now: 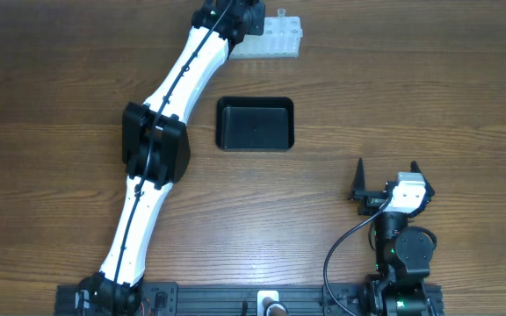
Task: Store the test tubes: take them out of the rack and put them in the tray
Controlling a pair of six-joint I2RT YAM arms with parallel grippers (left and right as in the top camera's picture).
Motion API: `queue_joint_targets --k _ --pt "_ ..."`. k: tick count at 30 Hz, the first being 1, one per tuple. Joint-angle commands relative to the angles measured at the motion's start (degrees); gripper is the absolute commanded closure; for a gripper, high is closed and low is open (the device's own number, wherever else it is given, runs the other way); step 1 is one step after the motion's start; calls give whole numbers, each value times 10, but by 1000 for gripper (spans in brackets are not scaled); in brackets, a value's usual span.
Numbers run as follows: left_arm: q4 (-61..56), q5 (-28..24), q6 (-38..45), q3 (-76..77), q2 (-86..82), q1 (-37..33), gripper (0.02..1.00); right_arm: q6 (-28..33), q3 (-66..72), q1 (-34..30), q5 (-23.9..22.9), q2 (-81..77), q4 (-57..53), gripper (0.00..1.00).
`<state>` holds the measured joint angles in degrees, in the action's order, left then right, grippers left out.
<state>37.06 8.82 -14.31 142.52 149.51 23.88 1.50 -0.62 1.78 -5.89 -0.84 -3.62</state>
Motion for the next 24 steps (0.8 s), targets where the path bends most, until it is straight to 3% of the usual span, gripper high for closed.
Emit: queue_joint_targets --k 1,24 --pt "4 -4 2 15 7 -1 897 -1 3 -3 4 6 -2 9" --pt "56 33 7 27 -106 -2 936 -1 3 -3 4 6 -2 9"
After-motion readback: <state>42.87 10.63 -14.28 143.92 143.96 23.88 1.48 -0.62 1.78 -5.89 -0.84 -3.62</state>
